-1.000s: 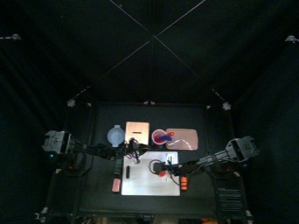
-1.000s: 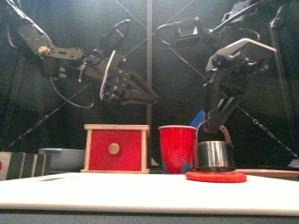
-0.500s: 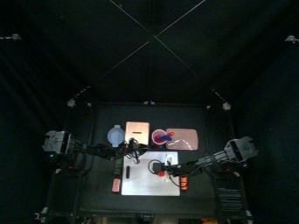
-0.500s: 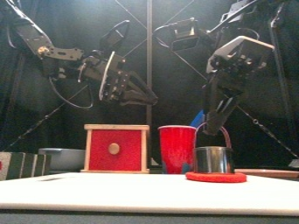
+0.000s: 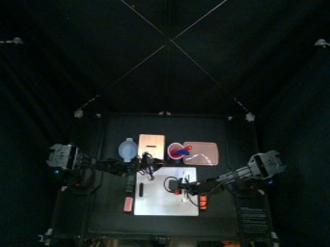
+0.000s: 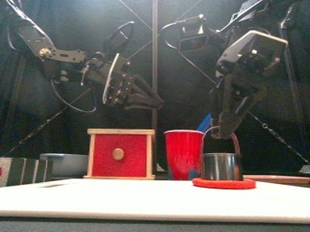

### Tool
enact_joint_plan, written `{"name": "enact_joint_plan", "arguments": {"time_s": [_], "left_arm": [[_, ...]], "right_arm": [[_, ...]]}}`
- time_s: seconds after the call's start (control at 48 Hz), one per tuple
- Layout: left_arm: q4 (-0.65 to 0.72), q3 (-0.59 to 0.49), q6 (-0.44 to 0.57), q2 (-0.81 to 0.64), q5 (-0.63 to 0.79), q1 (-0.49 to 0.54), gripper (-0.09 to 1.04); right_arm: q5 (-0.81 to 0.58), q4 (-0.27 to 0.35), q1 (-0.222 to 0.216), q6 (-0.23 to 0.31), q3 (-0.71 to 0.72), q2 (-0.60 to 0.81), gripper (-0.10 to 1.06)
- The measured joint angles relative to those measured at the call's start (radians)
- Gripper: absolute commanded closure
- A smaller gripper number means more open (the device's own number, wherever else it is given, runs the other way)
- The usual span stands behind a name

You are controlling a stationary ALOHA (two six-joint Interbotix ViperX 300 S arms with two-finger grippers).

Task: Get the cutter from the drawer then cut the dough then place the extra dough in the bowl
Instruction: Cut the dough

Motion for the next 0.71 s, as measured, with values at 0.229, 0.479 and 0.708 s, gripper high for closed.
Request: {"name": "enact_joint_plan", "arguments": {"time_s": [0.229, 0.479, 0.708], "left_arm": [[0.0, 0.0, 0.0, 0.014, 0.0, 0.0, 0.34], [-0.005, 0.0, 0.0, 0.023, -0.005, 0.0, 0.34], [-0.008, -0.002, 0.0, 0.029, -0.012, 0.002, 0.34]], "right_arm": [[-0.233, -0.028, -0.049, 0.0, 0.158, -0.178, 0.19], [-0.657, -0.15, -0.19, -0.015, 0.425, -0.342, 0.19], [-0.896, -0.183, -0.281, -0.044, 0.525, -0.337, 0.19]]}}
